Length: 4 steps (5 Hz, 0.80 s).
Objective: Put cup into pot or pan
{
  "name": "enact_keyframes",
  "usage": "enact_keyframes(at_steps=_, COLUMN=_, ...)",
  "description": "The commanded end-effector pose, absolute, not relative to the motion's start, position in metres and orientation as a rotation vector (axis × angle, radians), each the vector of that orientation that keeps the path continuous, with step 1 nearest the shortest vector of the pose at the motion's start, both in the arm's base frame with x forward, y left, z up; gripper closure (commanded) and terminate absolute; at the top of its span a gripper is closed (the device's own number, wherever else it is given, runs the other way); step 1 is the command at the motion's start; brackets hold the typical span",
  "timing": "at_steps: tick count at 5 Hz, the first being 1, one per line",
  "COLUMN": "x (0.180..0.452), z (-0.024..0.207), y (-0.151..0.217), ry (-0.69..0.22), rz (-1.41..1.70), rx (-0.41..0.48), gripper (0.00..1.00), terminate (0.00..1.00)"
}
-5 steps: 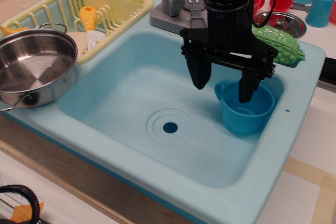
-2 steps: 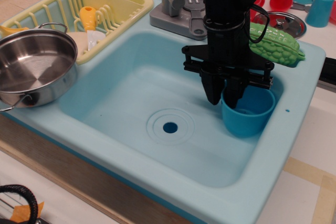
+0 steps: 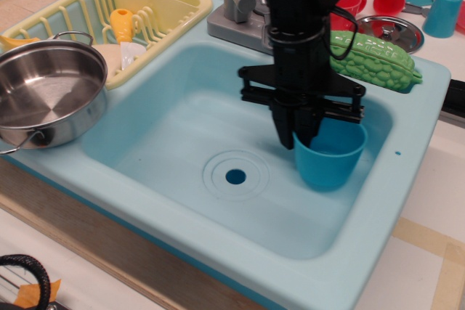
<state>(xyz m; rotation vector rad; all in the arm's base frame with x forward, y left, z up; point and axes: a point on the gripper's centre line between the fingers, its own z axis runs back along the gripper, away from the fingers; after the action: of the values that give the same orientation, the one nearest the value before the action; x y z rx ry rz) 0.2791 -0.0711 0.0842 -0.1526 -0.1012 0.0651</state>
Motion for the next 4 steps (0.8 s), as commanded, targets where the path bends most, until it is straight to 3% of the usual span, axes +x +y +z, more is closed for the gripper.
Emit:
enact_keyframes(at_steps=1, x=0.257, z=0.144, y=-0.037, ry=-0.266, rz=0.233, rx=-0.118, gripper=1.0, terminate=0.0)
enact_keyframes(at_steps=4, x=0.212, z=0.203, y=0.046, ry=-0.401, rz=0.436, rx=-0.061, gripper=1.0, terminate=0.0)
